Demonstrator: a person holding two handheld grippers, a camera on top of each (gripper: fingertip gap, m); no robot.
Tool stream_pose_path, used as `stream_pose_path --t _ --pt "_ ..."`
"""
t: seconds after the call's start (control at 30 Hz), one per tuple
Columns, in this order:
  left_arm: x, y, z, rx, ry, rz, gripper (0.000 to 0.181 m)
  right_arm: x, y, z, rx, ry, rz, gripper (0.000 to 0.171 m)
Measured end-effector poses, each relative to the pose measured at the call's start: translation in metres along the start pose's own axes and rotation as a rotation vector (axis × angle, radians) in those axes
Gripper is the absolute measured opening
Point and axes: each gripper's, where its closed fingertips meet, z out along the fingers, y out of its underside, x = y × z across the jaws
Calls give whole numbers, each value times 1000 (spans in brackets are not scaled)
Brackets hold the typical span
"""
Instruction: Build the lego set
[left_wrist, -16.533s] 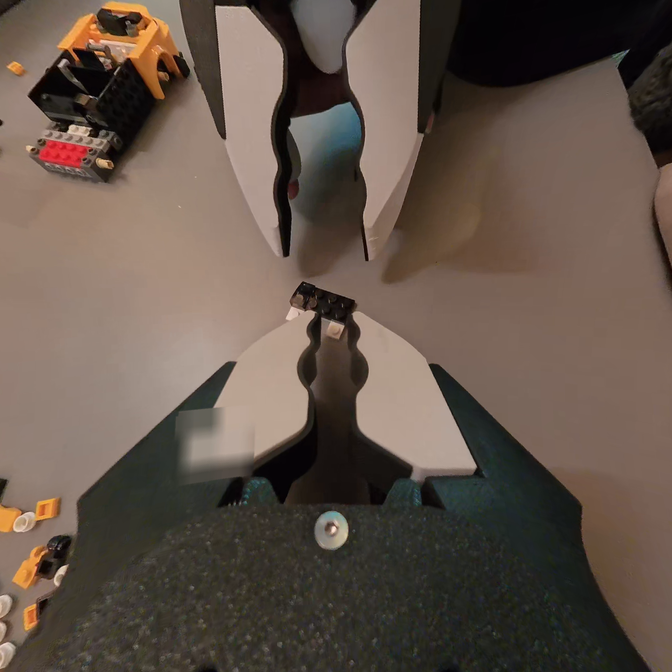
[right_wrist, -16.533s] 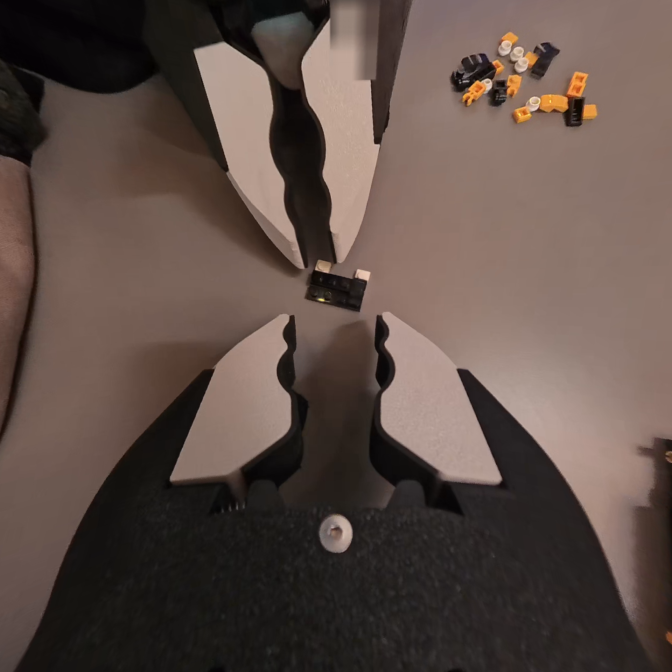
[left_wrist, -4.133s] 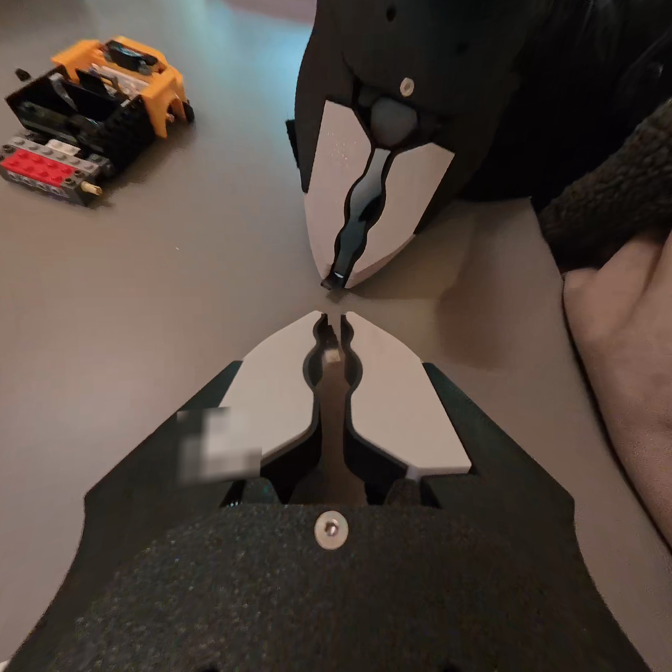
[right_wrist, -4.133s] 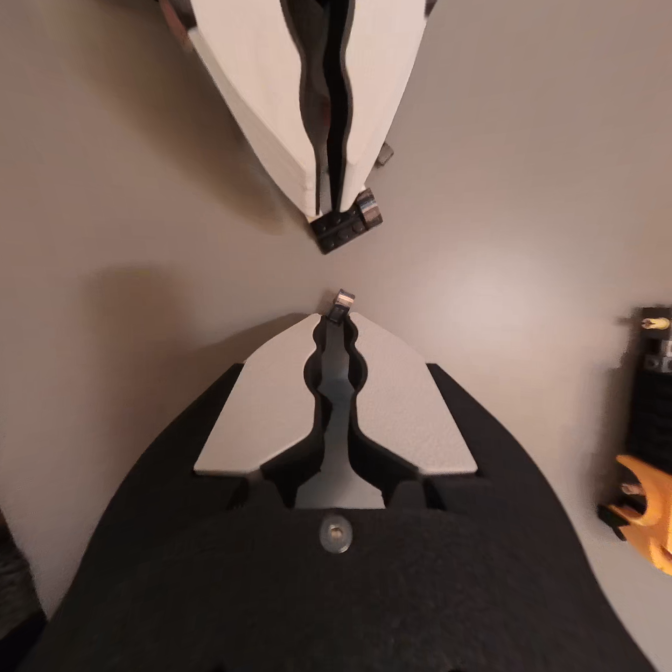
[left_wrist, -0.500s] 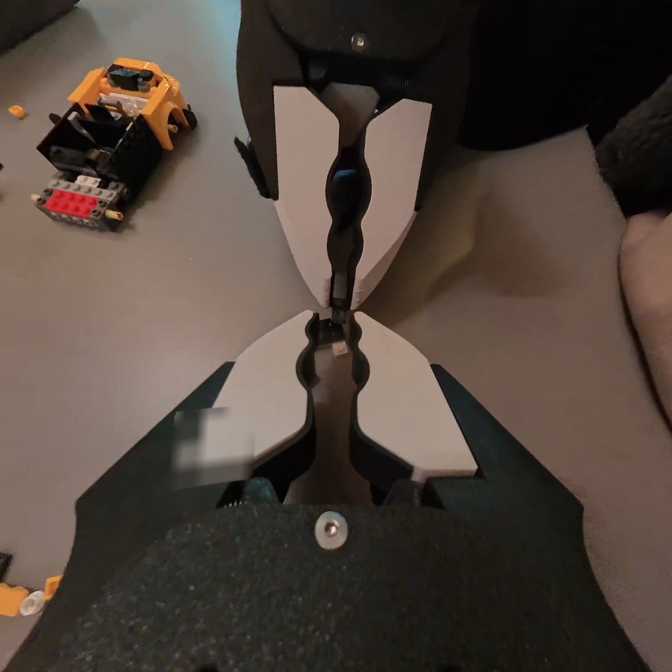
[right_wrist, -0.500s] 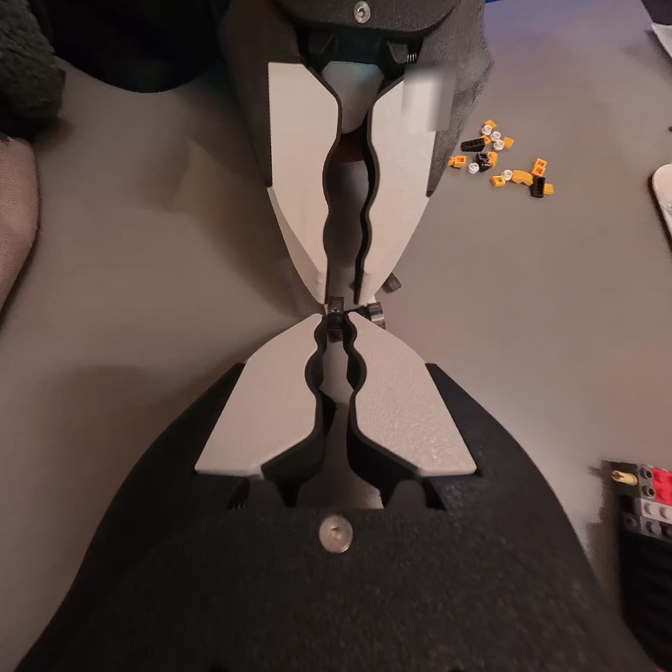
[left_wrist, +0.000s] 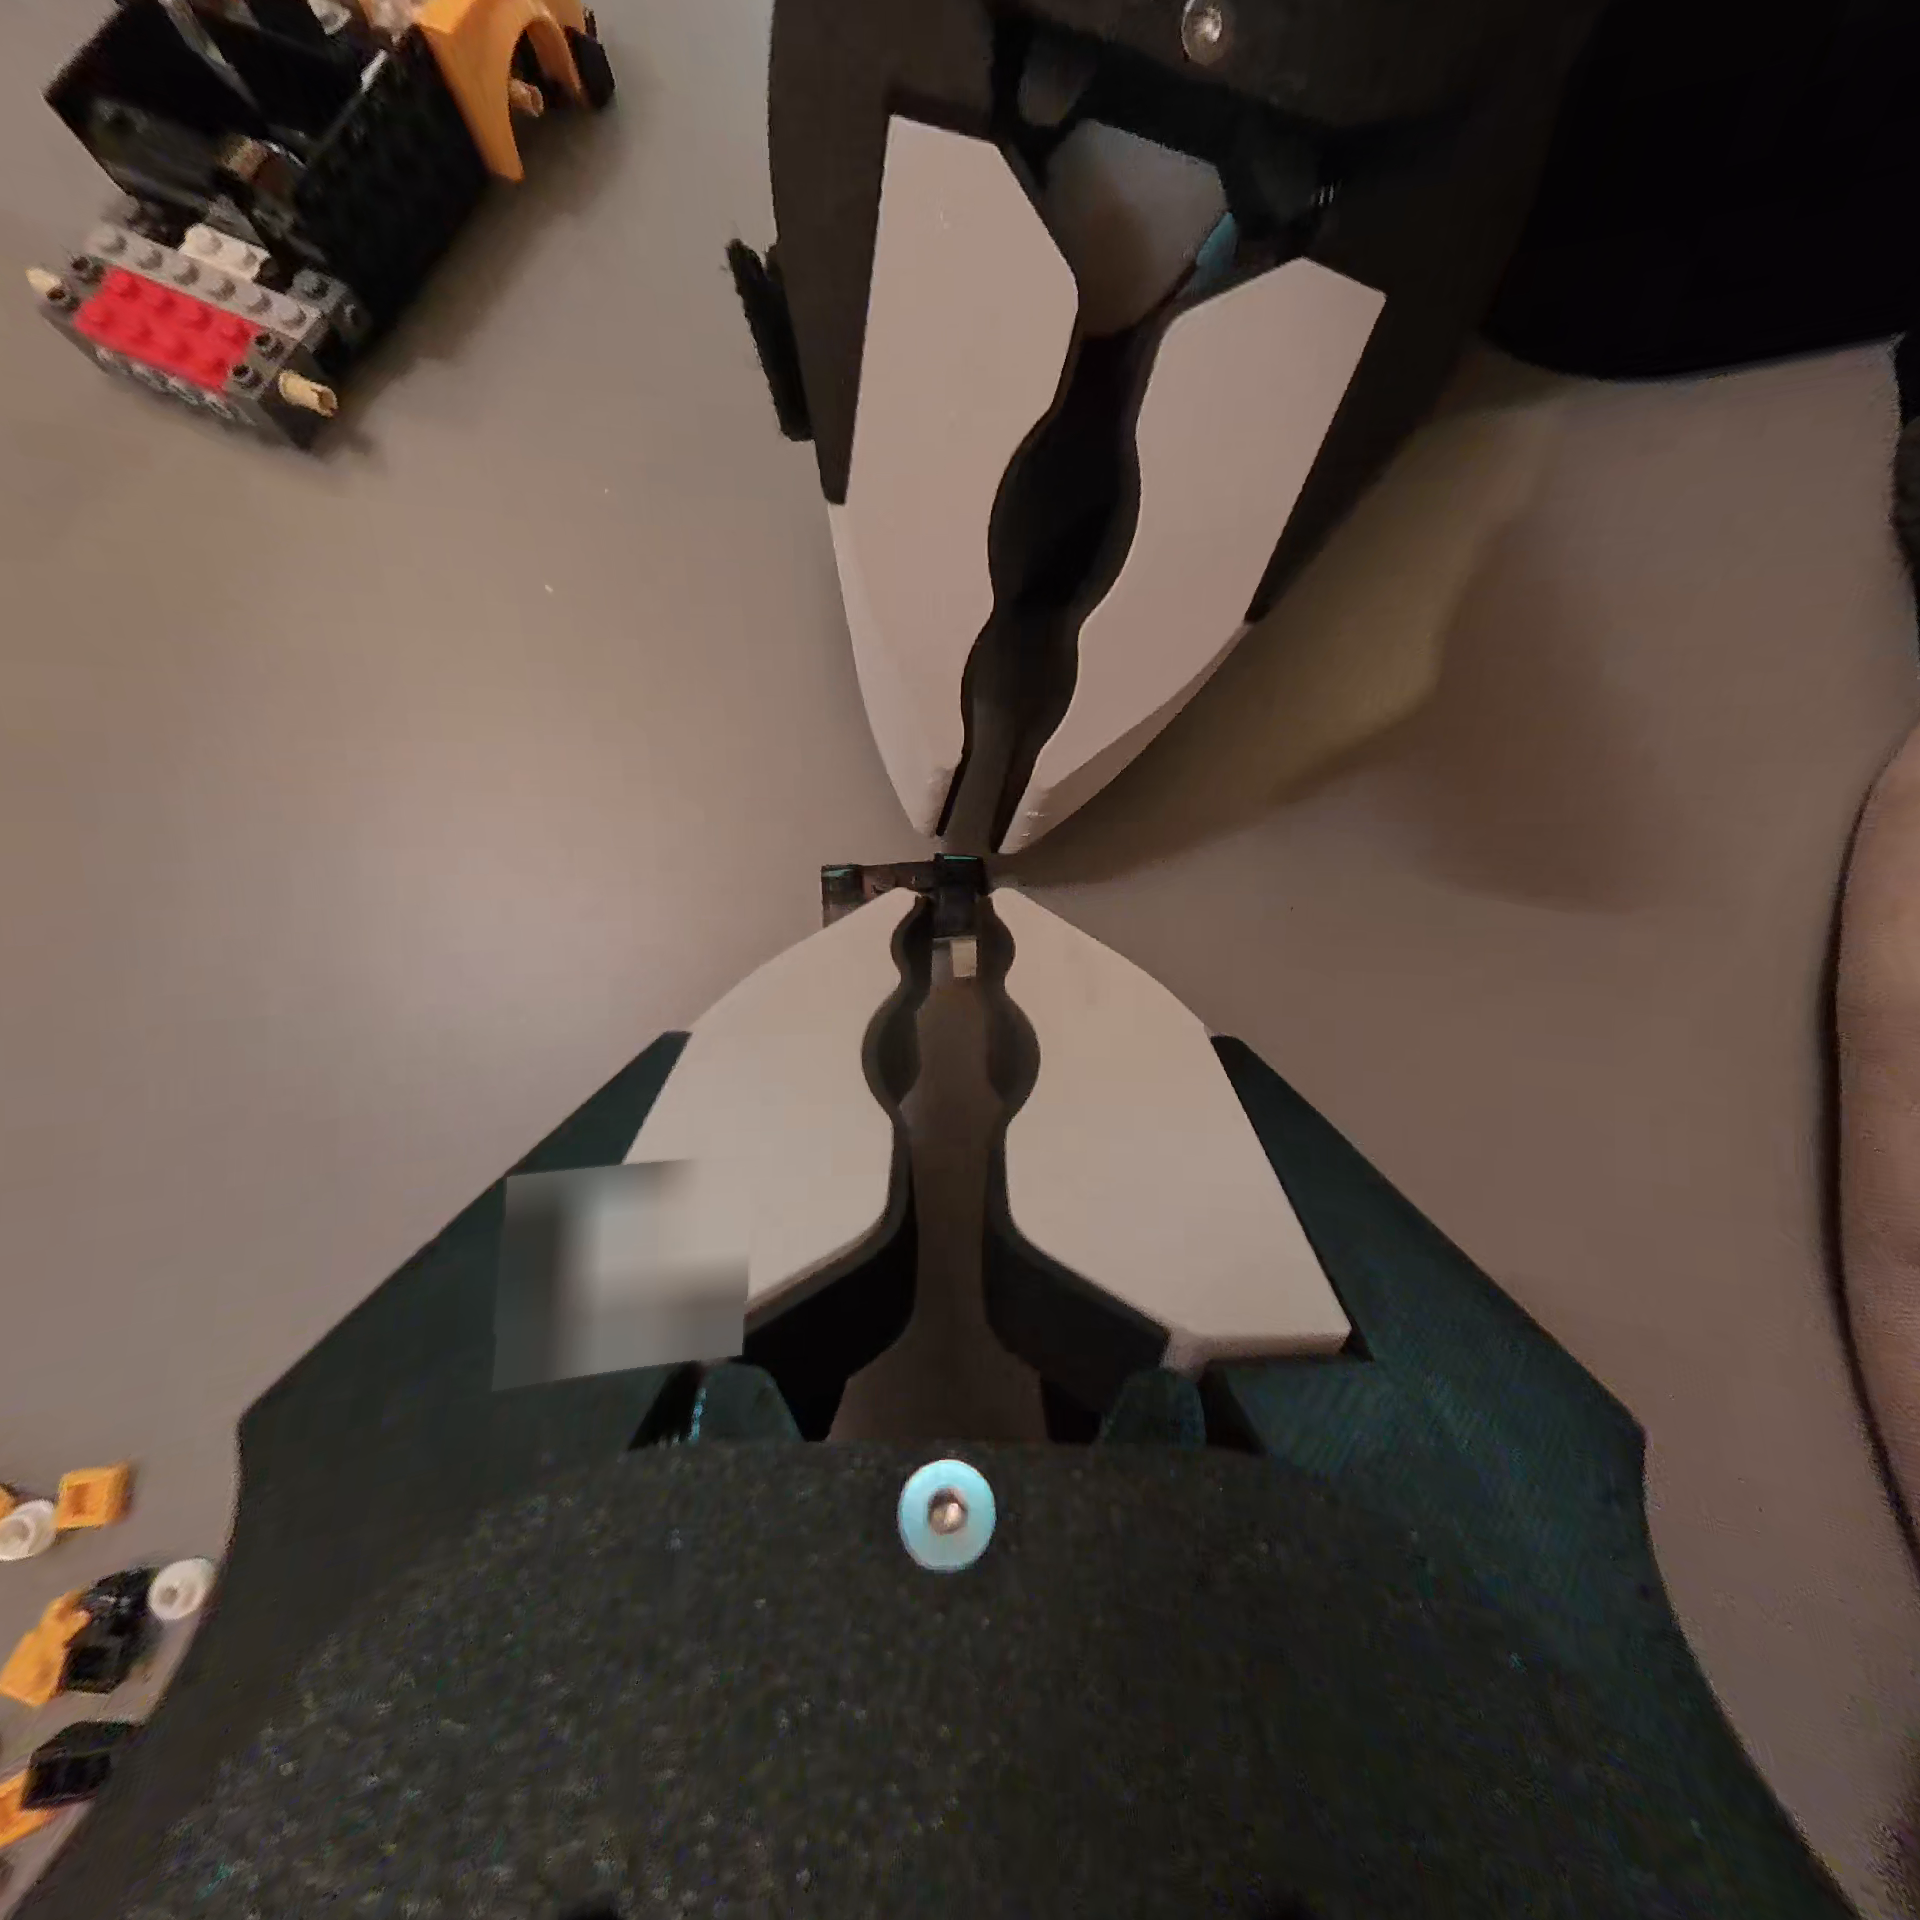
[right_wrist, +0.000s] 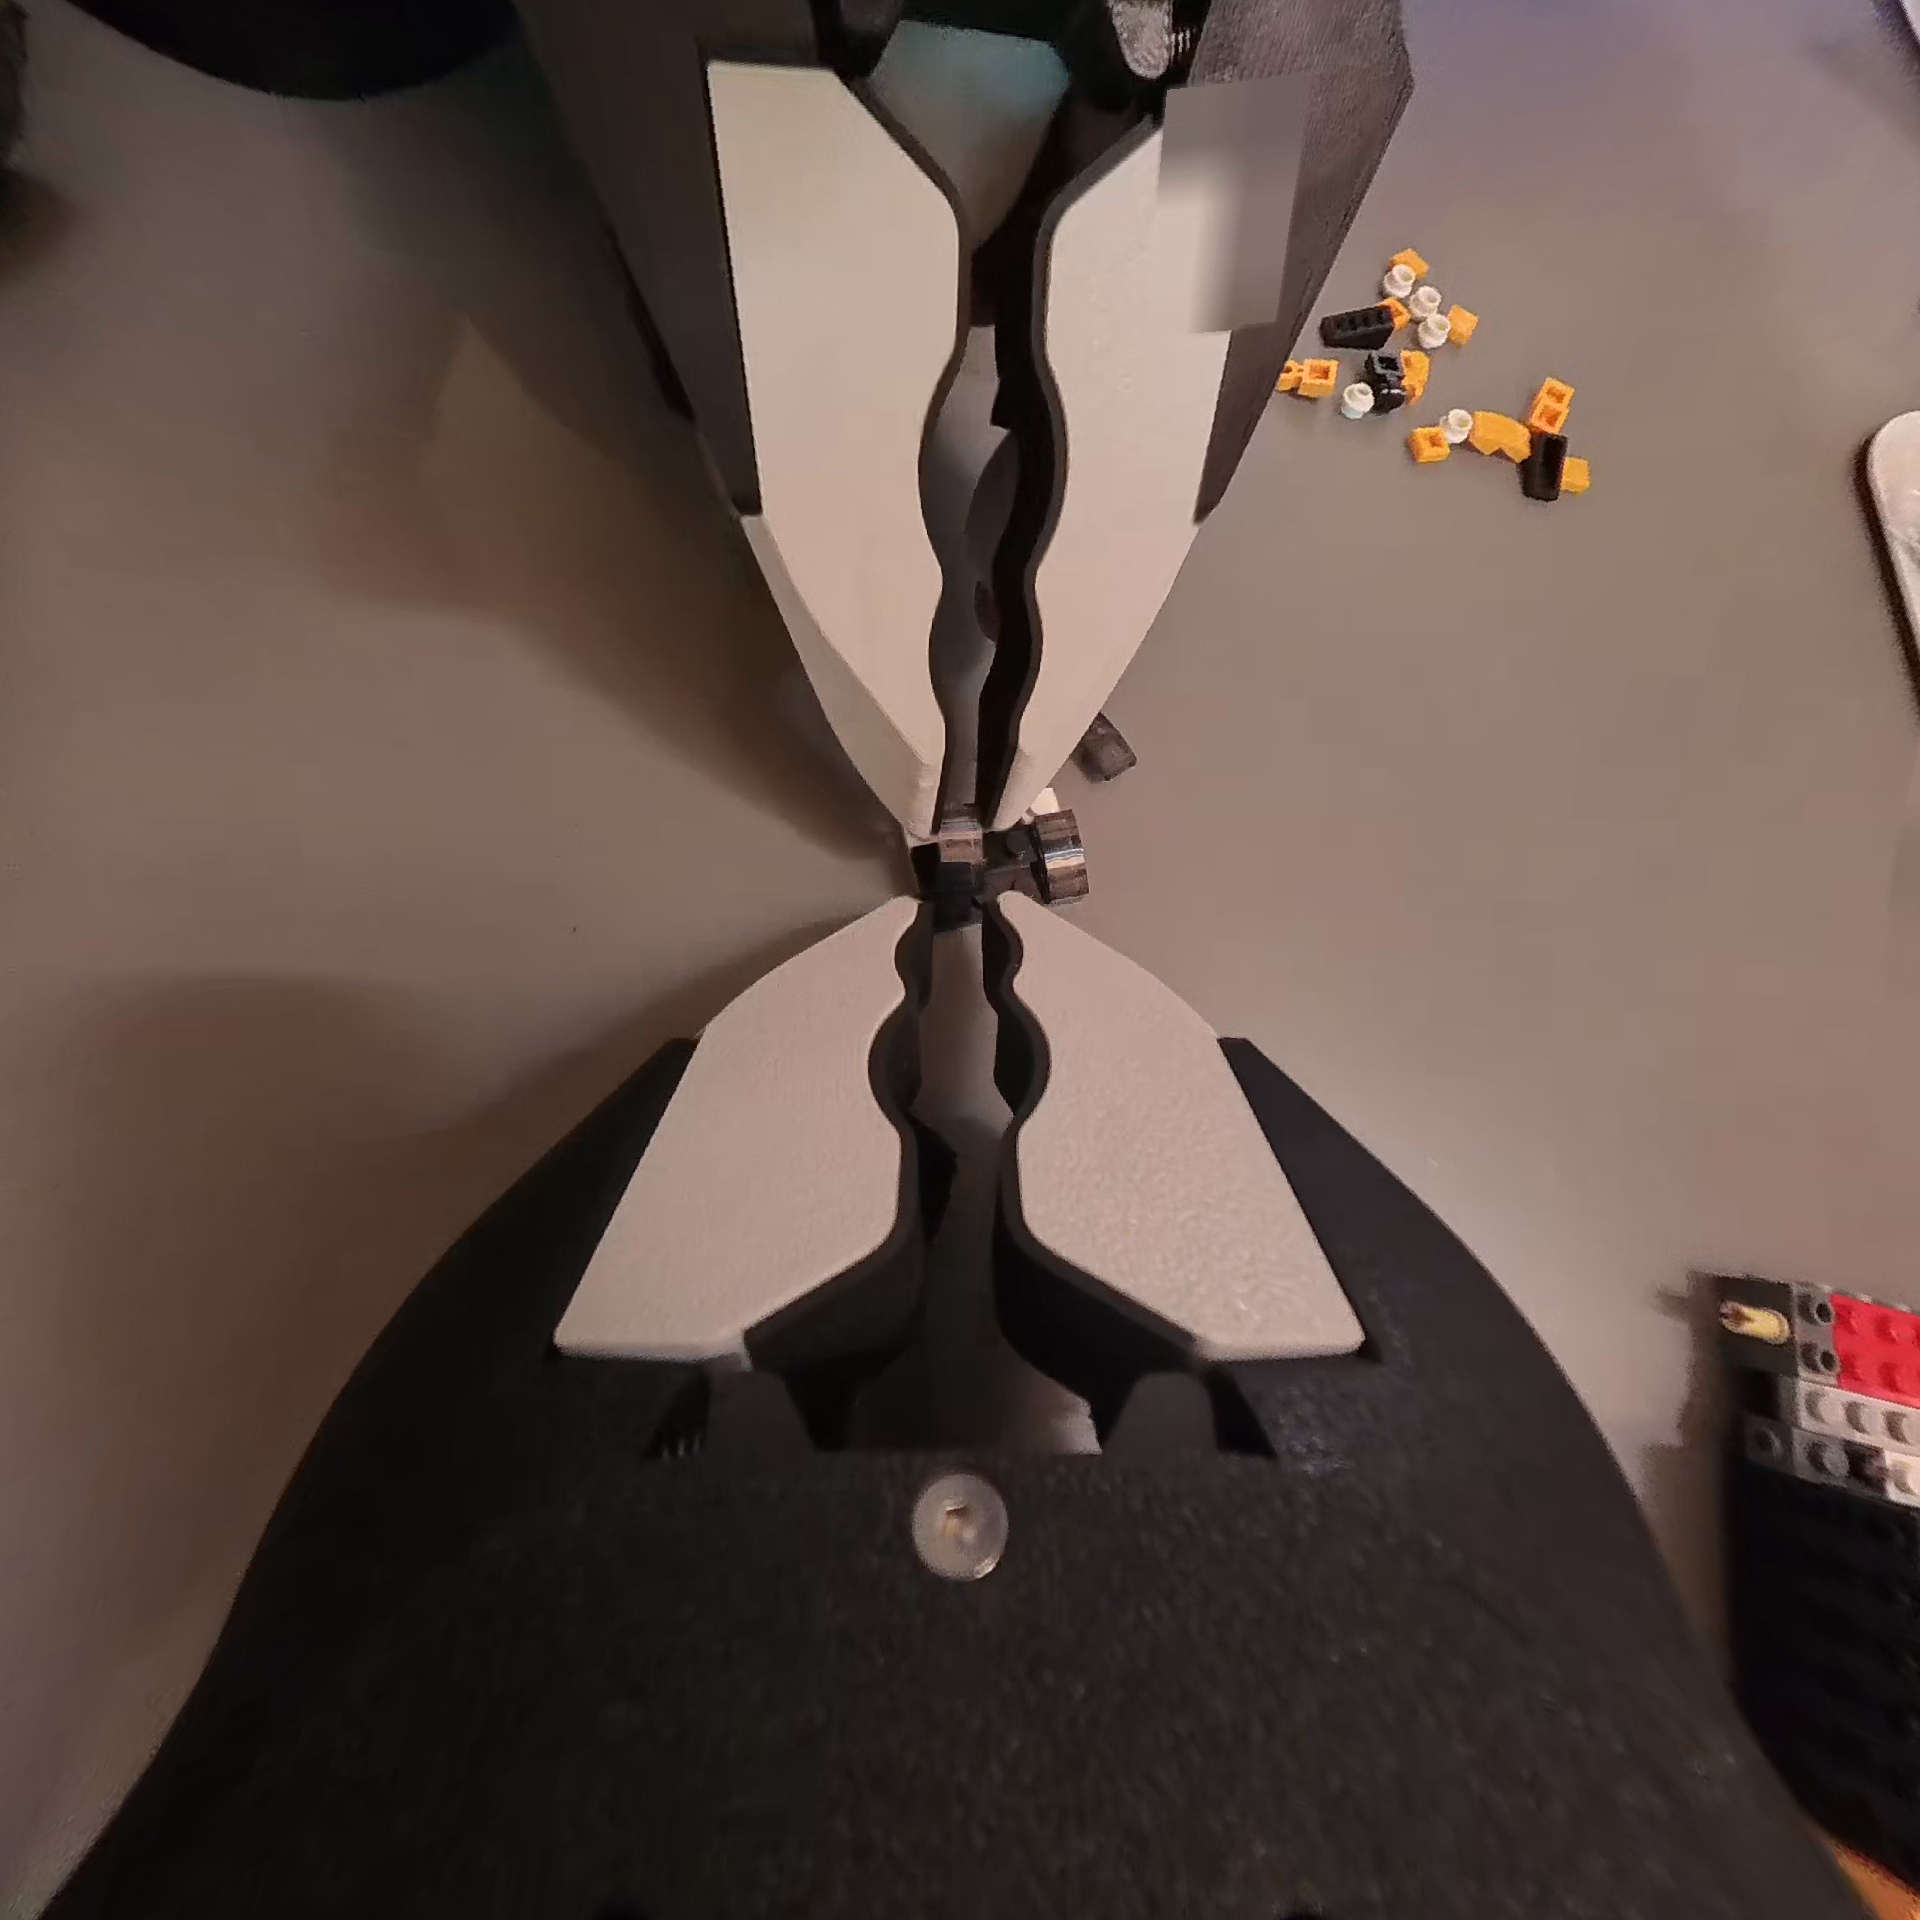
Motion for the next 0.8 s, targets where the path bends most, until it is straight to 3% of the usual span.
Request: stream_pose_path --t 0.8 --pt "1 3 5 -30 -10 -33 8 -3 -2 5 -14 -3 -9 4"
